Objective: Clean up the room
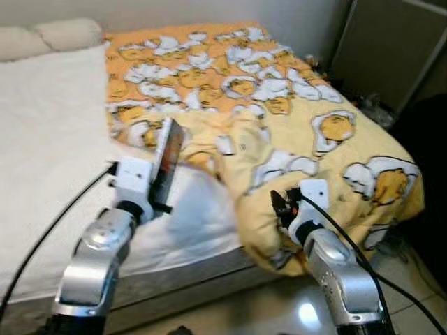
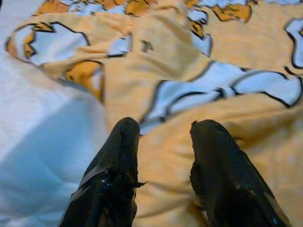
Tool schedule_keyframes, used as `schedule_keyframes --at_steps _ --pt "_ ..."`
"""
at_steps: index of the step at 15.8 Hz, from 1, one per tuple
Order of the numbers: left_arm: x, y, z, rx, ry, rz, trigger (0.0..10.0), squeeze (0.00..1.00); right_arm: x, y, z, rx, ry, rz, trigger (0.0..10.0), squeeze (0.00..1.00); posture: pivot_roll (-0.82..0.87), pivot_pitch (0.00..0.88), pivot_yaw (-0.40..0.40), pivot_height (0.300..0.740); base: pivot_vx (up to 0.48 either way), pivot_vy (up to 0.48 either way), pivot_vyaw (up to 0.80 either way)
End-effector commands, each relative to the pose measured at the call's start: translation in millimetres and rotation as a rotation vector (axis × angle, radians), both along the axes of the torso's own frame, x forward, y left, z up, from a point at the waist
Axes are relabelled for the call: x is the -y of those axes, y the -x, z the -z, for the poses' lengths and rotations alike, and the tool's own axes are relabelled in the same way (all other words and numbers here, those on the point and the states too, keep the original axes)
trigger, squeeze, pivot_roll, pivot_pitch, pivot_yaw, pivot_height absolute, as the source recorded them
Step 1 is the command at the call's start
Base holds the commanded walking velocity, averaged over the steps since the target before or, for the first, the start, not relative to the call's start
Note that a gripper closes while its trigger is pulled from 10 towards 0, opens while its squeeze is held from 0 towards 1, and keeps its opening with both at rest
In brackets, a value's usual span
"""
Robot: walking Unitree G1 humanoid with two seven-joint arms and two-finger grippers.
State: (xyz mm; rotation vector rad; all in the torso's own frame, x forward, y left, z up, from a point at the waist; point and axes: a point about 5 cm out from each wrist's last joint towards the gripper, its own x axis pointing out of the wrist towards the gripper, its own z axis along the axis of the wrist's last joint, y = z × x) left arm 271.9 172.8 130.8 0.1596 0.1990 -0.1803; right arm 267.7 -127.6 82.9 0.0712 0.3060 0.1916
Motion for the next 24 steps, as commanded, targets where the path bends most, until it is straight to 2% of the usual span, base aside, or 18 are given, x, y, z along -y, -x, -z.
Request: schedule_keyframes --at_steps 1,4,13,20,22,24 --pt "10.9 -2.4 -10.4 0.046 0.015 0.039 10.0 0.00 8.2 -0.1 1.6 0.002 0.030 0.009 10.0 0.00 0.02 0.000 0.021 0.740 0.000 0.480 0.00" --pt "10.0 -2.8 -12.5 0.047 0.028 0.037 10.0 0.00 2.7 0.2 0.8 0.011 0.048 -0.023 10.0 0.00 0.01 0.000 0.031 0.740 0.000 0.480 0.00" --pt "9.2 -4.1 -13.2 0.045 -0.005 0.061 10.0 0.00 3.9 1.5 4.3 0.007 0.050 -0.007 10.0 0.00 0.02 0.000 0.040 0.740 0.000 0.480 0.66" --pt "7.6 -2.8 -12.7 0.045 -0.003 0.053 10.0 0.00 3.3 0.3 4.2 0.008 0.046 -0.007 10.0 0.00 0.02 0.000 0.036 0.740 0.000 0.480 0.44" --pt "9.5 -3.5 -14.3 0.063 0.029 0.054 10.0 0.00 5.7 0.2 3.8 0.007 0.033 0.017 10.0 0.00 0.02 0.000 0.037 0.740 0.000 0.000 0.00" --pt "10.9 -4.5 -13.7 0.063 -0.004 0.067 10.0 0.00 5.9 0.1 3.4 0.010 0.034 0.016 10.0 0.00 0.02 0.000 0.038 0.740 0.000 -0.480 0.00"
